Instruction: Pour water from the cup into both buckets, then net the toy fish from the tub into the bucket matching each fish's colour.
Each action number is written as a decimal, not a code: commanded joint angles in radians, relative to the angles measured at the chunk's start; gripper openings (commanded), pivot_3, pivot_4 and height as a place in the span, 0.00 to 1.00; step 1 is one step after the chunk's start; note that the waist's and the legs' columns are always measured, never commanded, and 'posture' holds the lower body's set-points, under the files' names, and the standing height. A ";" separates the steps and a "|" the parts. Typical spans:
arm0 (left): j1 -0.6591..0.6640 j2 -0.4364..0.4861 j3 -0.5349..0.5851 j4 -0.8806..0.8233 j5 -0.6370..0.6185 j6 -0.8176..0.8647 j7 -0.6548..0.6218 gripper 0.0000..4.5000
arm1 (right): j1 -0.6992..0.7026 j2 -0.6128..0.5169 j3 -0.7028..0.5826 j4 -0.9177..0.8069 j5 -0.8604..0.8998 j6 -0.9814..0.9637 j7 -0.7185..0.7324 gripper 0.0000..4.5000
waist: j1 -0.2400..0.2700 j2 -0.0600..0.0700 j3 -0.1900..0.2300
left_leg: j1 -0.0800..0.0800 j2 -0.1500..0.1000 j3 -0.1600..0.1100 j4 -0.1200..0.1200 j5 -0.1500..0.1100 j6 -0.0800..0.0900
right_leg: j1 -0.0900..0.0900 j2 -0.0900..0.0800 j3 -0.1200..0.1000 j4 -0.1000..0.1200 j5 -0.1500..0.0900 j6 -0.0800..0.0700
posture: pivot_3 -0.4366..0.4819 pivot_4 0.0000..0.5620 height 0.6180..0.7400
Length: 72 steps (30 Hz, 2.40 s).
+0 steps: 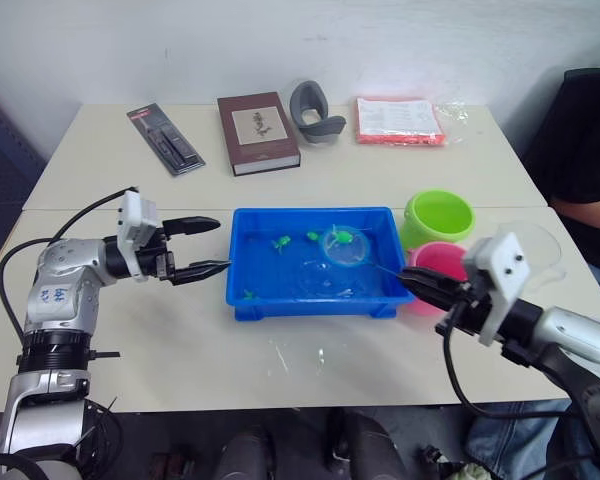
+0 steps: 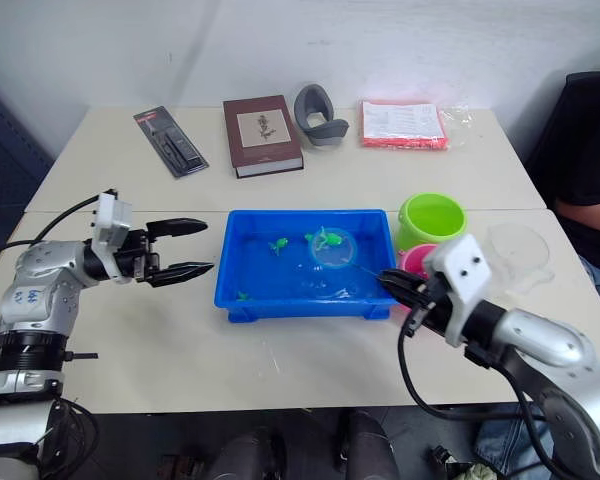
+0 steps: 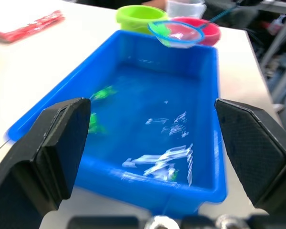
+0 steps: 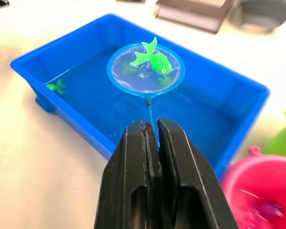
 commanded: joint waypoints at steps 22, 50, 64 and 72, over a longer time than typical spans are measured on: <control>-0.152 -0.184 -0.147 0.003 0.002 0.033 -0.069 0.99 | 0.489 0.097 -0.182 0.152 -0.836 -0.840 -0.025 0.00 | 0.000 0.000 0.000 | 0.014 0.000 0.013 -0.004 0.000 0.000 | 0.002 0.004 0.016 0.001 0.000 0.000 | 0.48 0.27 1.00; -0.016 -0.193 -0.094 -0.063 -0.009 -0.018 0.025 0.99 | 0.520 -0.038 -0.152 0.426 -1.401 -1.406 -0.347 0.00 | -0.001 0.000 0.000 | 0.016 0.001 0.015 -0.004 0.001 -0.001 | 0.002 0.004 0.024 0.002 -0.001 -0.001 | 0.48 0.27 1.00; -0.019 -0.184 -0.095 -0.063 -0.006 -0.015 0.024 0.99 | 0.507 -0.069 -0.229 0.493 -1.398 -1.471 -0.367 0.00 | -0.002 0.000 0.000 | 0.016 0.001 0.015 -0.003 0.001 -0.001 | 0.002 0.004 0.024 0.002 -0.001 -0.001 | 0.48 0.27 1.00; -0.022 -0.187 -0.101 -0.068 -0.009 -0.013 0.019 0.99 | 0.509 -0.070 -0.248 0.507 -1.403 -1.491 -0.373 0.00 | -0.002 0.000 0.000 | 0.016 0.001 0.015 -0.003 0.001 -0.001 | 0.002 0.004 0.024 0.002 -0.001 -0.001 | 0.48 0.27 1.00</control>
